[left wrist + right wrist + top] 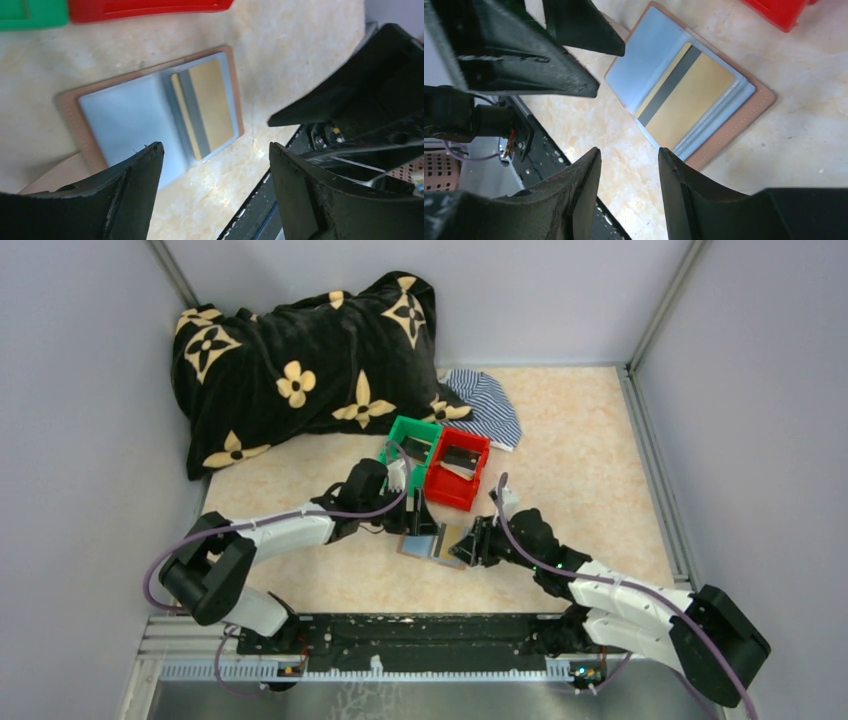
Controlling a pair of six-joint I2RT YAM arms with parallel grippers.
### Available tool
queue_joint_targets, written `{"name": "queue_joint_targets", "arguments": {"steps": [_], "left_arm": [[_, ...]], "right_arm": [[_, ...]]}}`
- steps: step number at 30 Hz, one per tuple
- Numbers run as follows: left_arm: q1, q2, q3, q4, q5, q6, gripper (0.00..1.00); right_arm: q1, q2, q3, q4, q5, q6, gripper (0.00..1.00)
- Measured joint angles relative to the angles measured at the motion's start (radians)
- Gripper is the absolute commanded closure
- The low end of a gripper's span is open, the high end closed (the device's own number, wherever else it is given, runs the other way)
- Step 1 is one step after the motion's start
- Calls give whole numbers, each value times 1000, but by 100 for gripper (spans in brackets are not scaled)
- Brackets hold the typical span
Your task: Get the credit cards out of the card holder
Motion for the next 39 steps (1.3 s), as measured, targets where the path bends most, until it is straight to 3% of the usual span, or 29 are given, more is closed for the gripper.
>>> {"name": "queue_joint_targets", "arguments": {"steps": [10,19,22,24,39], "left_arm": [[-35,110,-5,190,137,-8,22],[-36,158,-16,229,142,-10,24],[-36,158,-16,219,126,0,24],[-36,158,-16,214,118,6,25],[-38,173,-16,206,111,18,26]], "right_arm": [[0,127,5,-10,13,-5,56],[0,149,5,4,34,0,59],[0,169,5,24,35,0,75],[0,194,5,42,35,2,80],[-3,331,-2,182,28,17,81]]}}
